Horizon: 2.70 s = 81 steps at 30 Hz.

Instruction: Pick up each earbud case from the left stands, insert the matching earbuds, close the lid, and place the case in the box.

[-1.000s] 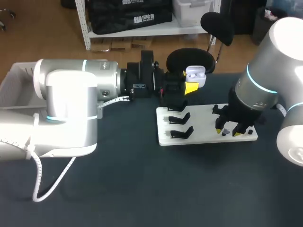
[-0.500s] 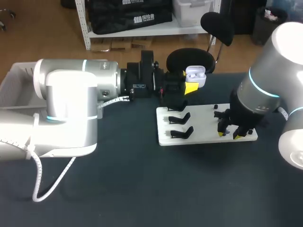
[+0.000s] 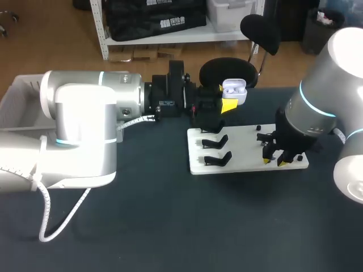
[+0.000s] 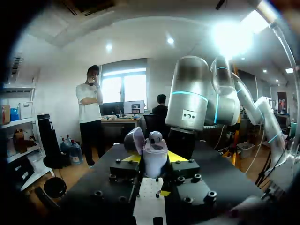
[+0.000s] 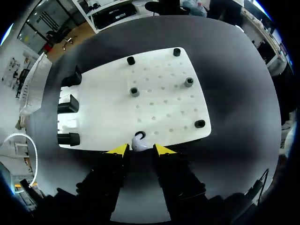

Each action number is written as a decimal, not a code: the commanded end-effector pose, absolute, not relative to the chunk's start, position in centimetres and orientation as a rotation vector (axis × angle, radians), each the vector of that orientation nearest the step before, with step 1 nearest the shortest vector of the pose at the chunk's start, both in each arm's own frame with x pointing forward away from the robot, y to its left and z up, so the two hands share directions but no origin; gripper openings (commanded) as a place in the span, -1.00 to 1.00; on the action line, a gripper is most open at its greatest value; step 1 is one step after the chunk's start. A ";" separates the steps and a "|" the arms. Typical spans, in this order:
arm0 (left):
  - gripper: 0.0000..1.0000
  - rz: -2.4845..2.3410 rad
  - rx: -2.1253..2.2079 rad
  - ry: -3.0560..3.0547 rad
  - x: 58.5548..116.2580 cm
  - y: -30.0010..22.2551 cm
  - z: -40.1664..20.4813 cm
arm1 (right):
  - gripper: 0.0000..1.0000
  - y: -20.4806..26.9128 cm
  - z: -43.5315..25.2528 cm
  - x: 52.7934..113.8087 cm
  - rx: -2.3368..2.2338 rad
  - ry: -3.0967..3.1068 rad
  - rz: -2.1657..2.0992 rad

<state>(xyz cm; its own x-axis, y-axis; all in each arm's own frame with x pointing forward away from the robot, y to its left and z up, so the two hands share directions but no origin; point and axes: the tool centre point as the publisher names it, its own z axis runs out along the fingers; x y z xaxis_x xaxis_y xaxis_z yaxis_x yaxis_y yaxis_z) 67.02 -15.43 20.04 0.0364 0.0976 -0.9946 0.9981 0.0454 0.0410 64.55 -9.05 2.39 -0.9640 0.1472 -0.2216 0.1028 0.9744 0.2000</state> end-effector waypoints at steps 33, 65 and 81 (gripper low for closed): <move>-1.00 -1.096 1.256 1.267 66.9 -15.4 19.9 | -1.00 -8.8 4.1 64.4 0.149 2.887 0.250; -1.00 -1.096 1.256 1.267 66.9 -15.4 19.9 | -1.00 -4.2 24.4 54.2 -0.214 3.080 0.179; -1.00 -1.096 1.256 1.267 66.9 -15.4 19.9 | -1.00 0.3 28.7 56.9 -0.476 3.002 0.129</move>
<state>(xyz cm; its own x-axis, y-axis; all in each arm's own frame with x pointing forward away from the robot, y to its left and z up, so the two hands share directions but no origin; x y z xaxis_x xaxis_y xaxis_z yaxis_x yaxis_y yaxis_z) 67.02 -15.43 20.05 0.0364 0.0976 -0.9946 0.9981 0.0453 0.0410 56.11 -0.36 28.32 -0.9476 -0.2950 -0.1227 -0.3059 0.9485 0.0817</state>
